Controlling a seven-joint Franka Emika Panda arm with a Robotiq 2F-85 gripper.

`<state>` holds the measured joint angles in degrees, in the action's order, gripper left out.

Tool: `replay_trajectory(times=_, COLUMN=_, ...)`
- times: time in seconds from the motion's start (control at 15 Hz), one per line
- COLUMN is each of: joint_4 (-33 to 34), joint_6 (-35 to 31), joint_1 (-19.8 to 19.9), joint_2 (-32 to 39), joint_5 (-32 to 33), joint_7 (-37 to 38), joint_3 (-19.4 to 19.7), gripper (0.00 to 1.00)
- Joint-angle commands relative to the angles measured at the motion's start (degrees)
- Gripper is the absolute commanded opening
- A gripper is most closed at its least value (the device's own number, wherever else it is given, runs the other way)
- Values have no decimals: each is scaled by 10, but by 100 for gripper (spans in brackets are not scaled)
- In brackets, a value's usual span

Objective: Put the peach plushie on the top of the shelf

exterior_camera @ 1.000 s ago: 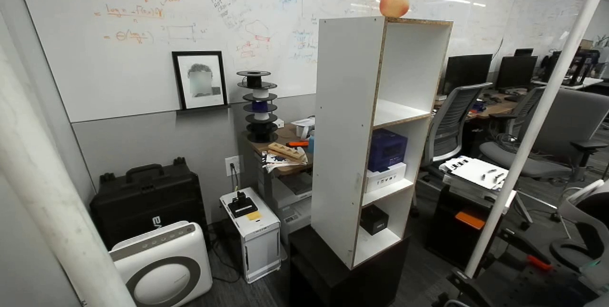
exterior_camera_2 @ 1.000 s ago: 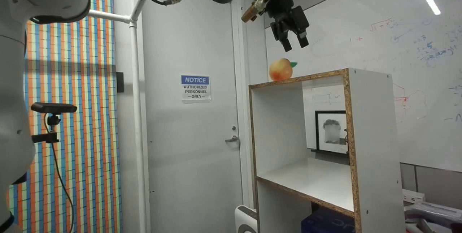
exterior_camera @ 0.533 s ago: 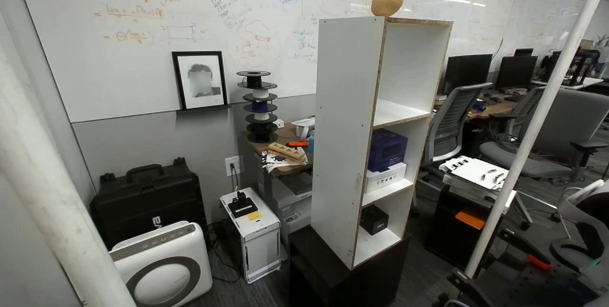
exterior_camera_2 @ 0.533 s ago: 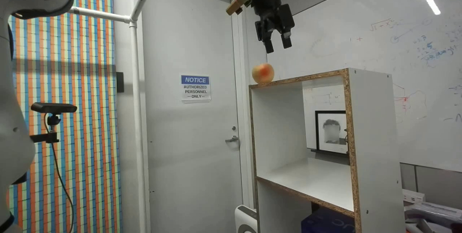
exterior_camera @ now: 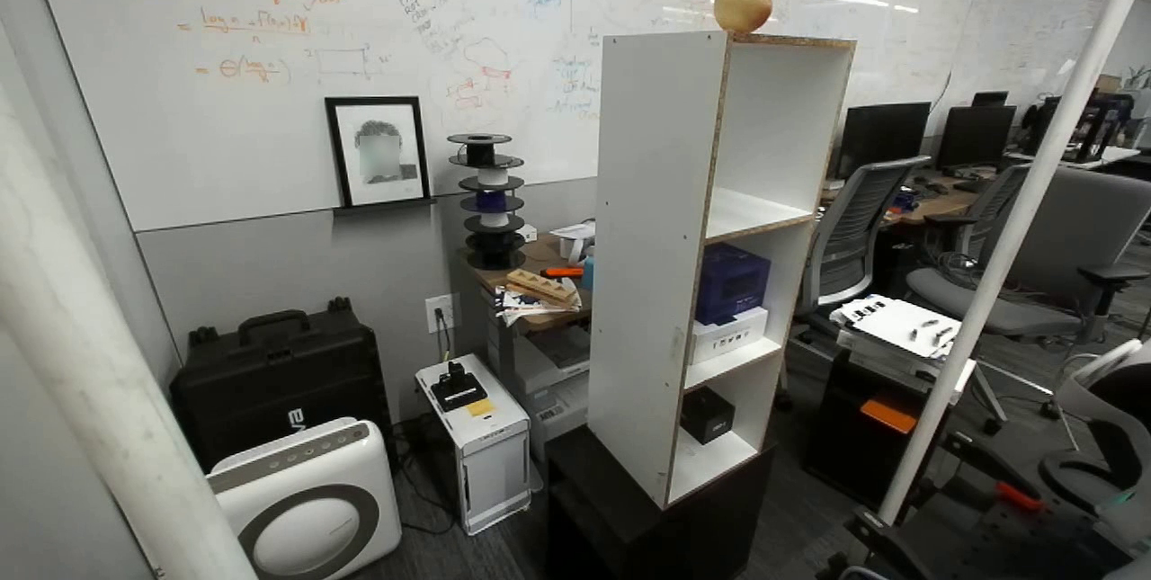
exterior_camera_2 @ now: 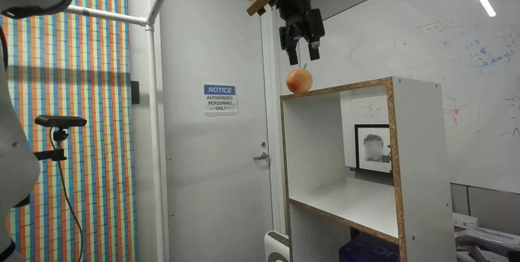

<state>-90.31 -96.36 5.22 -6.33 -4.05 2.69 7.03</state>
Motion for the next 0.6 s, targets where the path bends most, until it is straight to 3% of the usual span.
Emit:
replay_trajectory(times=0.0, joint_4=-9, joint_6=28, joint_1=3, joint_2=-12, joint_5=-16, joint_7=-25, joint_3=3, gripper=100)
replay_trajectory(times=0.53, joint_4=-25, joint_6=54, joint_1=3, joint_2=-17, joint_5=-18, joint_7=-48, joint_3=4, gripper=100)
